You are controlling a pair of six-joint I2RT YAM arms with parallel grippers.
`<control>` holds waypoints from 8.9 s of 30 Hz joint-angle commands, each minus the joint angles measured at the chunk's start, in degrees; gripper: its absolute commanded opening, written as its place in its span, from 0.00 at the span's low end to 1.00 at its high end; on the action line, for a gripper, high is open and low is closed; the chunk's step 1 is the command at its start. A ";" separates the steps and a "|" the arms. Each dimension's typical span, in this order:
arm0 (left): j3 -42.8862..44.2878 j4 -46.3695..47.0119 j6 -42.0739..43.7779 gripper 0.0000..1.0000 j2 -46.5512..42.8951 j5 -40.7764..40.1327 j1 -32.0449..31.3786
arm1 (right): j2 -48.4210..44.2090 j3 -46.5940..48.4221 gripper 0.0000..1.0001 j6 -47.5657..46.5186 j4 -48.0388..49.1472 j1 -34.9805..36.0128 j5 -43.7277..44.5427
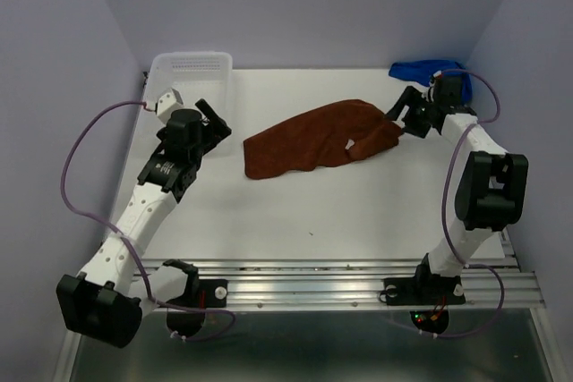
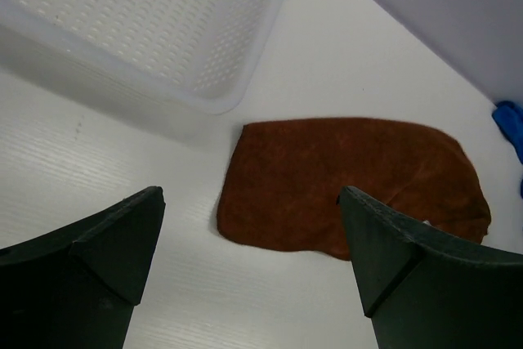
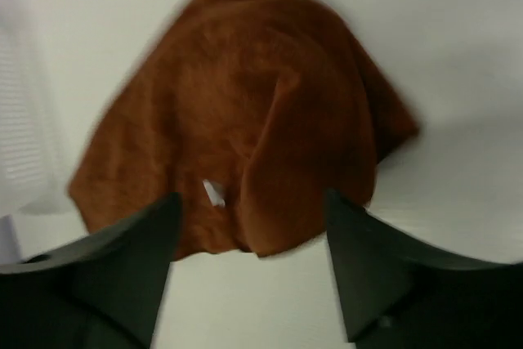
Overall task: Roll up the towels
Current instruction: Move the towel to the center of the board, then flatten the towel, then fold the towel
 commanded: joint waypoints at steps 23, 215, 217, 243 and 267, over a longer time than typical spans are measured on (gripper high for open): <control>-5.74 0.67 -14.10 0.99 22.78 10.26 -4.61 | -18.35 -12.45 1.00 -2.06 -3.23 2.47 24.14; 36.87 -2.40 -11.91 0.00 51.44 5.07 0.48 | -1.75 -1.83 0.01 -37.92 12.58 -2.53 49.38; 38.82 -3.71 -11.91 0.00 53.38 4.46 0.49 | -0.17 -0.68 0.01 -39.58 14.08 -3.15 46.91; 34.35 -3.11 -11.99 0.00 53.57 7.18 0.31 | -4.11 -9.97 0.01 -51.27 14.78 -7.11 34.07; 19.06 -0.73 -11.47 0.00 44.86 11.22 -1.36 | -15.45 -24.23 0.01 -49.79 16.80 -10.36 32.84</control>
